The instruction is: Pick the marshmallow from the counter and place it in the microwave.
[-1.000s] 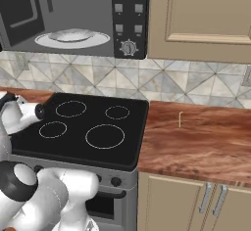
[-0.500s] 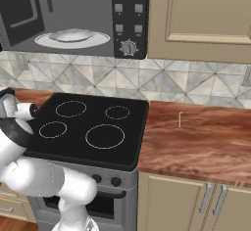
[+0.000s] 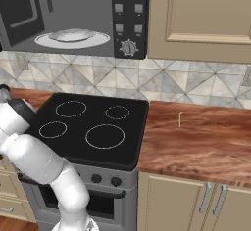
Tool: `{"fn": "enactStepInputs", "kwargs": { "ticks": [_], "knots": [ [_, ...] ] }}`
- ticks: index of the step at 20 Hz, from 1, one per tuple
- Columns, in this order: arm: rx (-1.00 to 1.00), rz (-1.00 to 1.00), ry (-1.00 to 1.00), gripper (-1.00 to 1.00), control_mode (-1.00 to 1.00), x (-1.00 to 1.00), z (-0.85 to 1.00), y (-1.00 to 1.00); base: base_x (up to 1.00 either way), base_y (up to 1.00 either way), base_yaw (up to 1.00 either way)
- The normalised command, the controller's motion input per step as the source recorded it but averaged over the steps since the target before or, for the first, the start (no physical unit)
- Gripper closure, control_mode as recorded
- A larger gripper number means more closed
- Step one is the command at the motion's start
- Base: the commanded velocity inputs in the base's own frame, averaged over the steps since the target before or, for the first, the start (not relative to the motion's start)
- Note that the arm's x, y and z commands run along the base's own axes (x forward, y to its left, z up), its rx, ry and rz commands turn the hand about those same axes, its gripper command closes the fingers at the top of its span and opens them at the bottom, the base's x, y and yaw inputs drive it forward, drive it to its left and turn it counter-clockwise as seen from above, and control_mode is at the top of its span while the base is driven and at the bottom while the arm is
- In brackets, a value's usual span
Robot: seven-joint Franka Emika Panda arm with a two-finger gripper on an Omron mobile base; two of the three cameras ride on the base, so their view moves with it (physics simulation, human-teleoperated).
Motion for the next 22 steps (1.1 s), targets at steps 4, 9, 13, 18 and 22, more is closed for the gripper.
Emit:
{"fn": "enactStepInputs", "kwargs": {
  "ticks": [4, 9, 13, 18, 22],
  "knots": [
    [-0.13, 0.06, 0.0, -1.0, -1.0, 0.14, -0.37, 0.18, 0.0, 0.0, 0.0],
    [-0.13, 0.03, 0.03, -1.0, -1.0, 0.17, -0.28, 0.03, 0.0, 0.0, 0.0],
    [-0.04, 0.06, 0.02, -1.0, -1.0, 0.1, -0.03, 0.23, 0.0, 0.0, 0.0],
    [-0.02, 0.05, 0.0, -1.0, -1.0, 0.0, -0.11, 0.36, 0.0, 0.0, 0.0],
    [-0.08, 0.03, 0.0, -1.0, -1.0, 0.0, -0.29, 0.27, 0.0, 0.0, 0.0]
  ]
}}
